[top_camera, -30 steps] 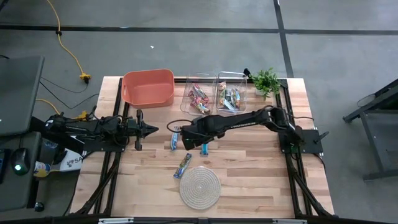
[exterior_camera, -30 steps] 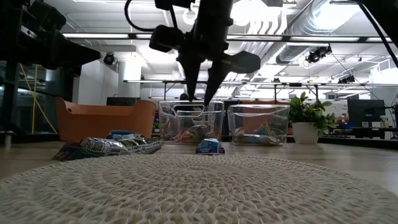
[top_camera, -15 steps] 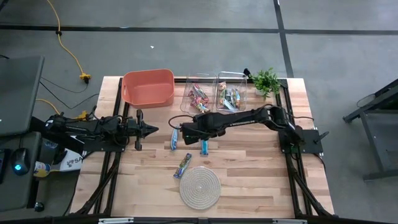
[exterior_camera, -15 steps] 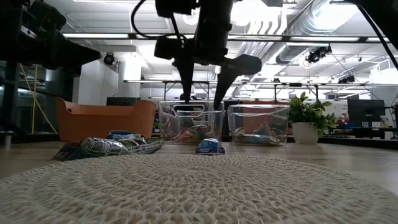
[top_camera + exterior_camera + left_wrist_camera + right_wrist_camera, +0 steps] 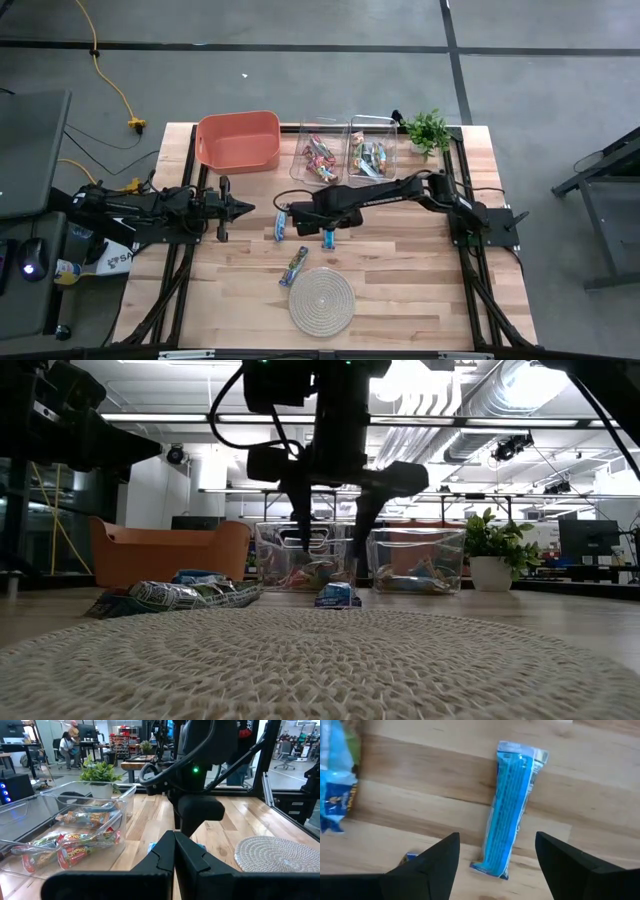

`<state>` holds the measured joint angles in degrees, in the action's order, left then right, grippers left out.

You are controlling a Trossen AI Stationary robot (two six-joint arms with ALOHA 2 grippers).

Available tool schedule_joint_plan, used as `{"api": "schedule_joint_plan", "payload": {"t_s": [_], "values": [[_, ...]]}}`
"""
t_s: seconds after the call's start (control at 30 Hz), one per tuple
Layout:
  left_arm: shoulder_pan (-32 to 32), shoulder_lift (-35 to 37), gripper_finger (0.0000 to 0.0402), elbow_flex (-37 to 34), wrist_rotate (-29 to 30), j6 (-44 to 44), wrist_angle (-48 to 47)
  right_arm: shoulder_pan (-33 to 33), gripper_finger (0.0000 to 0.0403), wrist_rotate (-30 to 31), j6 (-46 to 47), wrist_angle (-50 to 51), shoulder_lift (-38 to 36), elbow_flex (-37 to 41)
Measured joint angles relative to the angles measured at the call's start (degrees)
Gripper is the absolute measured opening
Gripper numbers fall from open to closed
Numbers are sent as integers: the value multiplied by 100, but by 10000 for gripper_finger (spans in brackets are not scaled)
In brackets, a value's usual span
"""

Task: Pick and place Granola Bars by type
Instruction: Put the blue granola bar into the orange bin

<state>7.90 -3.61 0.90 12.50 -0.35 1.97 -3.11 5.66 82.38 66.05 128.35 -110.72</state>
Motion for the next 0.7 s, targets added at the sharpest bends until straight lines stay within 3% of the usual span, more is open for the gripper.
{"api": "schedule_joint_plan", "payload": {"t_s": [0.7], "values": [[0, 1, 0, 1, 3, 1, 1, -125, 244, 35, 263, 73, 356, 0]]}}
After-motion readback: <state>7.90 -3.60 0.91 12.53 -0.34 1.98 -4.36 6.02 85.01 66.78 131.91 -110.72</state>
